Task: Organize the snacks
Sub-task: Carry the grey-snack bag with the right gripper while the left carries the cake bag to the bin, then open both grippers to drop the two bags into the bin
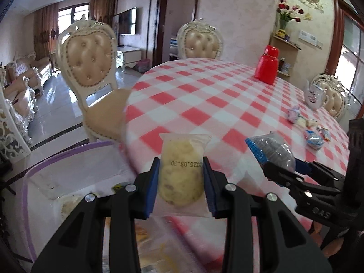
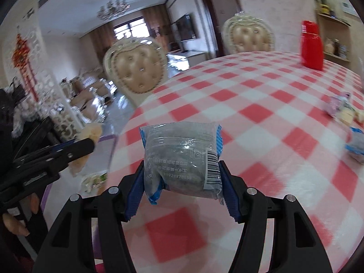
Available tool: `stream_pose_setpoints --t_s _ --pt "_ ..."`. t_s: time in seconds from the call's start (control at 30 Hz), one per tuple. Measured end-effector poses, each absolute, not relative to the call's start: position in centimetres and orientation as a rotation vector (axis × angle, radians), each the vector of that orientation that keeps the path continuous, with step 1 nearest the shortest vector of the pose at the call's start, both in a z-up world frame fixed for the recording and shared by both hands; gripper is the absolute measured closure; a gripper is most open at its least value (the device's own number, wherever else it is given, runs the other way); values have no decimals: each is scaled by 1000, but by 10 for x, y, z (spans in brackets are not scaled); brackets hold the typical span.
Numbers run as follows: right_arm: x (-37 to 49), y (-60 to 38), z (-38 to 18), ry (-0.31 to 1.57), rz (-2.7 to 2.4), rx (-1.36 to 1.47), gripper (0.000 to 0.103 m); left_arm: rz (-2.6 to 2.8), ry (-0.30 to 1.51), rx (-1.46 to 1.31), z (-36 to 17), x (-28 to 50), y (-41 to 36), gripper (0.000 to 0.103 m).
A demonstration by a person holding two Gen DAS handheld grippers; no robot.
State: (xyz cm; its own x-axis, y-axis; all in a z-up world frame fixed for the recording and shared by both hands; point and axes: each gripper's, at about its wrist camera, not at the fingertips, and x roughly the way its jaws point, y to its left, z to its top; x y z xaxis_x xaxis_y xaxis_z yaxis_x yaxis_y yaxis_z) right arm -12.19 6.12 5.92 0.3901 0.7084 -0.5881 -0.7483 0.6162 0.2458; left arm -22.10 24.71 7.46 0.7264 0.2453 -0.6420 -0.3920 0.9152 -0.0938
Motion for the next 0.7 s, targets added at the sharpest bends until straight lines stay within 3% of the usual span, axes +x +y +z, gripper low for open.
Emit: stream_pose_setpoints --t_s 0.7 --pt "-297 194 35 698 1284 -521 42 592 783 -188 59 -278 365 67"
